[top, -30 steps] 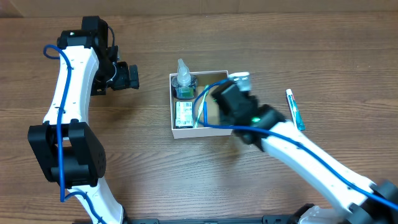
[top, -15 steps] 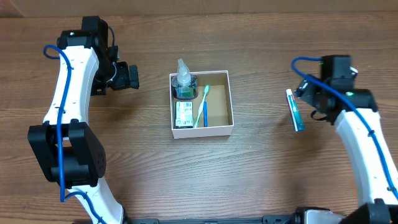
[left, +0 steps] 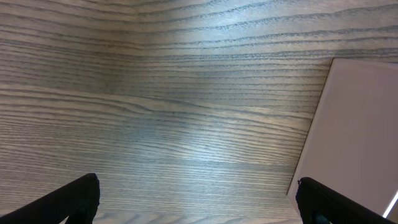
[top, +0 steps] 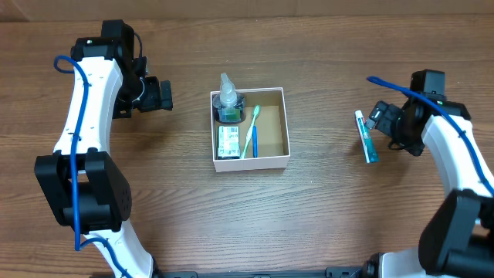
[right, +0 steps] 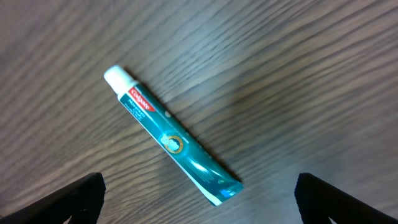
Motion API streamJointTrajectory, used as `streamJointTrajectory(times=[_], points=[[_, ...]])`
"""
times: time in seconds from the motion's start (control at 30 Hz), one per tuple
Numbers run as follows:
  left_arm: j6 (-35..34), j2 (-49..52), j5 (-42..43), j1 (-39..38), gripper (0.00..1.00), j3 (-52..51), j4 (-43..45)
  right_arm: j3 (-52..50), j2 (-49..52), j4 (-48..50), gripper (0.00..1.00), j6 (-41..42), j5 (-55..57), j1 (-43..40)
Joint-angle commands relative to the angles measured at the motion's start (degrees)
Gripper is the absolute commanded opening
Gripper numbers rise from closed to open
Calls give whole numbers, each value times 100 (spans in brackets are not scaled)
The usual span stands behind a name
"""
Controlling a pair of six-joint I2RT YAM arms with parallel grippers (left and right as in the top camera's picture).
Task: Pack container
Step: 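Move the right gripper over the teal Colgate toothpaste tube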
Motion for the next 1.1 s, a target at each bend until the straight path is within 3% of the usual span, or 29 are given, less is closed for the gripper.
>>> streamJointTrajectory(times=[0.0, 0.33, 0.8, 1.07], points=[[127, -101, 103, 13, 100, -17, 24, -118, 267, 151, 100, -470, -667, -2], [127, -101, 103, 13, 100, -17, 24, -363, 361, 282, 100, -968, -1703, 4], [127, -101, 103, 13, 100, -17, 24, -367, 361, 177, 100, -1375, -1576, 4], [127, -101, 103, 13, 100, -17, 24, -907, 361, 1130, 100, -1200, -1373, 2]])
